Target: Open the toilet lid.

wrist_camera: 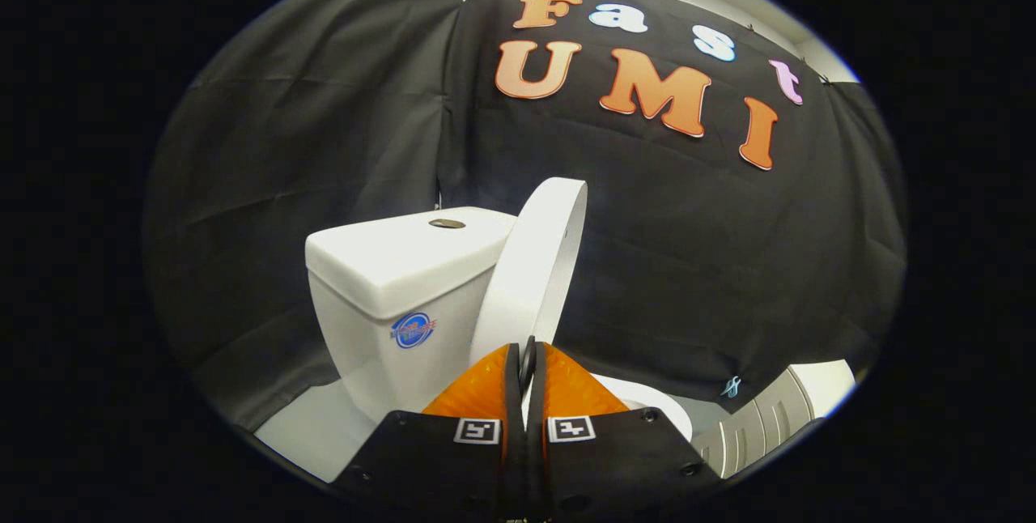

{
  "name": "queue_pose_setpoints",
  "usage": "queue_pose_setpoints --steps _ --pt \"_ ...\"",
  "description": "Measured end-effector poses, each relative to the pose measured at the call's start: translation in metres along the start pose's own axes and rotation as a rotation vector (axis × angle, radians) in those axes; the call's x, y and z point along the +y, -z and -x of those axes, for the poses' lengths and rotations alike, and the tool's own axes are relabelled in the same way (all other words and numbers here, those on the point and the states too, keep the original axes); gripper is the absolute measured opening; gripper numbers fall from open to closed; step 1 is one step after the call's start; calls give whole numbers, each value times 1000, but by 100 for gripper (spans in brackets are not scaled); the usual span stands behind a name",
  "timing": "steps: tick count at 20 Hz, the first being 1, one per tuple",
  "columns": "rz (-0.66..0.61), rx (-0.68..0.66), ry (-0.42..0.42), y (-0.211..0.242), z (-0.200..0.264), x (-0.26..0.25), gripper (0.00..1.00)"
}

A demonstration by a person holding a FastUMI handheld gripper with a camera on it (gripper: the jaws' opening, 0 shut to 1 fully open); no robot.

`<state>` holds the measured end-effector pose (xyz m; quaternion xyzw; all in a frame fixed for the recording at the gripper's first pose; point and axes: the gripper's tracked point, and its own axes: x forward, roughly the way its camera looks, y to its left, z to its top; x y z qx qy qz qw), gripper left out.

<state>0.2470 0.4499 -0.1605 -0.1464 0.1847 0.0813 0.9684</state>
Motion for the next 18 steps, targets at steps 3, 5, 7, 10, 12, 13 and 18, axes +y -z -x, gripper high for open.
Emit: queue_pose_setpoints --steps 3,5,7,10,12,13,18 --pt "25 -4 -17 -4 -6 16 8" --pt "32 -5 -31 -6 -10 27 8" --pt "52 -7 -39 -9 -14 38 8" --pt "79 -8 -32 -12 -18 47 8" --pt "95 -8 -22 -10 -16 46 8" --pt "95 -8 -20 -12 -18 44 8" --pt "21 -3 -34 -11 -18 39 9"
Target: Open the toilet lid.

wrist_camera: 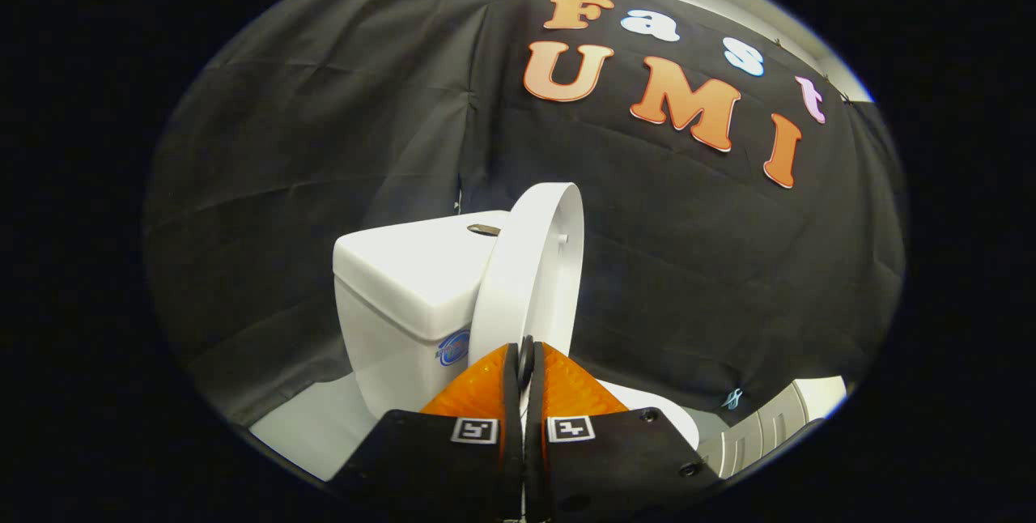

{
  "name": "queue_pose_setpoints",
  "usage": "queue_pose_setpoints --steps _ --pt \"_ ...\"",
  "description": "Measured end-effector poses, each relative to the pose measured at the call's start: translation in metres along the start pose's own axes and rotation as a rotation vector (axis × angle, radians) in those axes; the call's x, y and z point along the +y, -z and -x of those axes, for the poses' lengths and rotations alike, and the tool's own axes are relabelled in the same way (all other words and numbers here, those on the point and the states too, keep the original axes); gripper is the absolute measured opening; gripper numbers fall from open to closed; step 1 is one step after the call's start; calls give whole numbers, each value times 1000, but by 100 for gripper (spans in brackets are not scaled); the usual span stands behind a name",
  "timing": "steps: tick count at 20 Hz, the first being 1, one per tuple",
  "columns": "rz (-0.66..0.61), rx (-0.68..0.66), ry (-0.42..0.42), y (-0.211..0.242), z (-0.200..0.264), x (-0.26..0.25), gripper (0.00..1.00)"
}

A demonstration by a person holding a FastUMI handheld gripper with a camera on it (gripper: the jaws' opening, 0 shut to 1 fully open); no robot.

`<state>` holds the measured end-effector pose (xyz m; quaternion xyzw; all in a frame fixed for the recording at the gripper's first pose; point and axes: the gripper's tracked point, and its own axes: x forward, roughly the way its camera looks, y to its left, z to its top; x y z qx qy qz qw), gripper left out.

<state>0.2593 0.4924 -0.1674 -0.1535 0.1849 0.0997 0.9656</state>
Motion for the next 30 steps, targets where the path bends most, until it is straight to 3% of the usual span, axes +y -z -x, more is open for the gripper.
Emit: queue_pose_setpoints --steps 3,5,6,10,11,16,19,24,27,30 --pt "-64 -3 -66 1 -2 0 13" --pt "-102 -10 -97 1 2 -3 26" --pt "-106 -31 -93 -3 6 -10 34" --pt "-128 -100 -88 -14 22 -37 89" --pt "-140 -116 -96 -16 25 -42 93" --pt "-155 -197 -110 -24 54 -75 95" --pt "-139 -328 57 -41 89 -145 95" --pt "-246 -354 112 -23 123 -229 95" --pt "-255 -355 209 -3 141 -292 95" --pt "-284 -337 247 21 154 -329 95"
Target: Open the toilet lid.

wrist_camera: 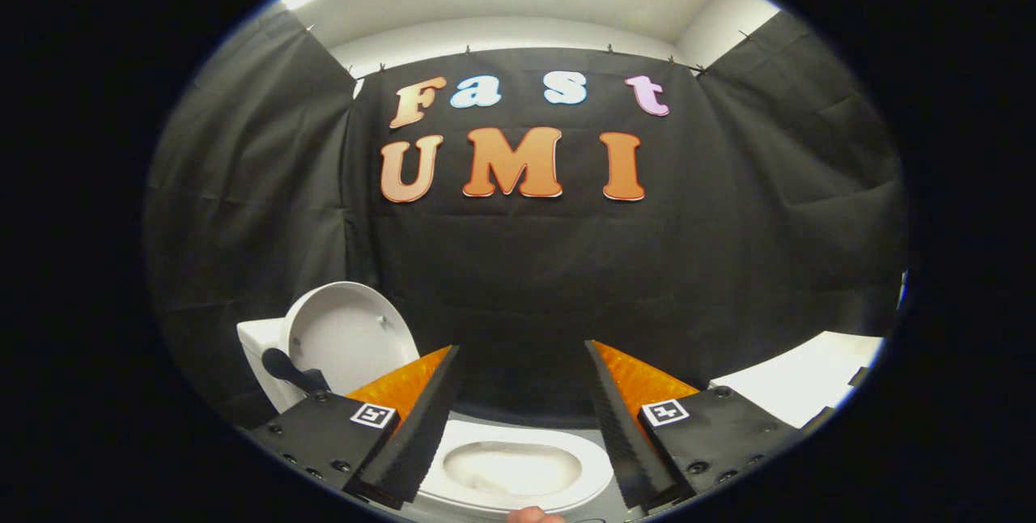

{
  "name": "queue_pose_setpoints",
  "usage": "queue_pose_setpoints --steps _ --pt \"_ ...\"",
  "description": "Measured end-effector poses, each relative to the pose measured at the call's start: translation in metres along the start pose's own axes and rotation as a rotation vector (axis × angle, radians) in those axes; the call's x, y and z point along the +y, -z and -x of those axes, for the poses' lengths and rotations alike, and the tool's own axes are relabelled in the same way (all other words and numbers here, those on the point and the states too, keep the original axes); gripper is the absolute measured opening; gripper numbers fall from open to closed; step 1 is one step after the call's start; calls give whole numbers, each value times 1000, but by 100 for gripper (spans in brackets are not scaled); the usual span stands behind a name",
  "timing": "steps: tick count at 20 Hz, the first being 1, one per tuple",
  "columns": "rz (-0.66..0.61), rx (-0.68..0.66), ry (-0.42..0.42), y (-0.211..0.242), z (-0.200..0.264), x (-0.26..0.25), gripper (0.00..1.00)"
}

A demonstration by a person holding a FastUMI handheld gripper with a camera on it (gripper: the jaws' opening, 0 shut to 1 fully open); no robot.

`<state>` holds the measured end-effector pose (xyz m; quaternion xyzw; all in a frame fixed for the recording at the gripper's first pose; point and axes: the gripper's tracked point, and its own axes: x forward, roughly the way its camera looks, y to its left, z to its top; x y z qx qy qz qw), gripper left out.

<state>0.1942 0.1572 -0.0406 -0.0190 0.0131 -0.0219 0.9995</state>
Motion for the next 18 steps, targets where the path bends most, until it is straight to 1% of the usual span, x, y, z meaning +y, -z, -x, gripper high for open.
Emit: queue_pose_setpoints --steps 4,11,14,18 --pt "1 25 10 16 17 -39 95" --pt "-21 62 -32 47 58 -48 95" --pt "-31 73 -61 52 70 -47 95" --pt "-30 54 -53 46 80 -52 95"
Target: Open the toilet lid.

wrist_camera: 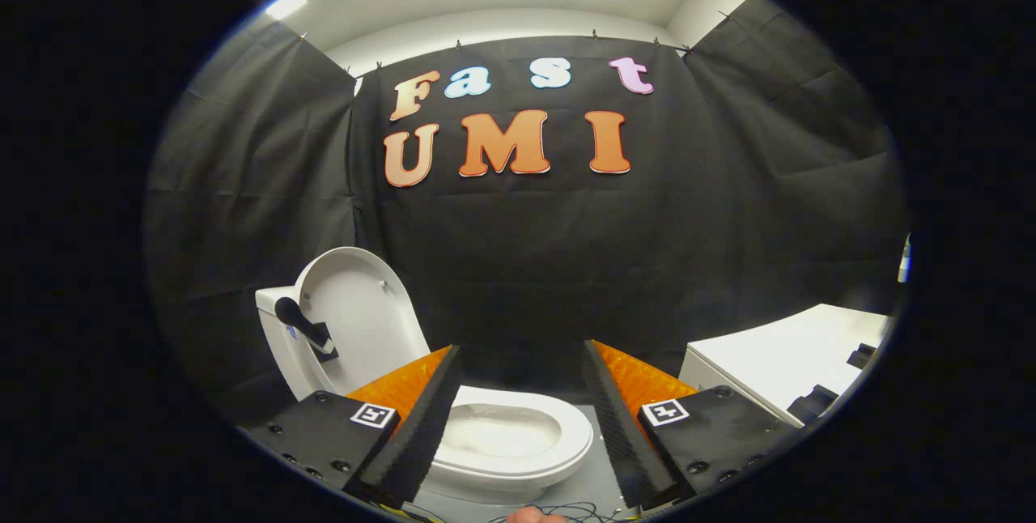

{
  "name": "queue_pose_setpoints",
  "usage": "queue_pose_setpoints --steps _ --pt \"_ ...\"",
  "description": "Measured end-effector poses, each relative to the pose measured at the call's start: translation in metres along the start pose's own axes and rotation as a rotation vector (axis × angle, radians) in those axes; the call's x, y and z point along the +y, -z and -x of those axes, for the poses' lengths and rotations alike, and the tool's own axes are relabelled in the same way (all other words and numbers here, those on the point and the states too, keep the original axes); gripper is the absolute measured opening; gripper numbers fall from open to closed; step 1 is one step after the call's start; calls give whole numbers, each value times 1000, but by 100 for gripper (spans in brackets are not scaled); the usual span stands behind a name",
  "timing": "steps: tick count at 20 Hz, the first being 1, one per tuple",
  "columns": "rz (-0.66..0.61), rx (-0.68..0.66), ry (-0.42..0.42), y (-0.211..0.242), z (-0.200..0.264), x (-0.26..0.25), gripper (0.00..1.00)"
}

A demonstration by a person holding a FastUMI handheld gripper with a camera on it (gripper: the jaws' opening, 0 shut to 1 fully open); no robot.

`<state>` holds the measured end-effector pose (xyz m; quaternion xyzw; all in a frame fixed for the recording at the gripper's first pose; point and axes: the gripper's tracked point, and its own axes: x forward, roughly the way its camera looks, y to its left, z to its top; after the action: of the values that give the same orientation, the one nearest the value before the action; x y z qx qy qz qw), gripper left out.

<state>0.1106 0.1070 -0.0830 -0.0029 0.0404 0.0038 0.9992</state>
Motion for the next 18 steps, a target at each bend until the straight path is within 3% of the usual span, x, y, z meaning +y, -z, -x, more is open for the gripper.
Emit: queue_pose_setpoints --steps 18 --pt "16 -16 25 -3 9 -3 95"
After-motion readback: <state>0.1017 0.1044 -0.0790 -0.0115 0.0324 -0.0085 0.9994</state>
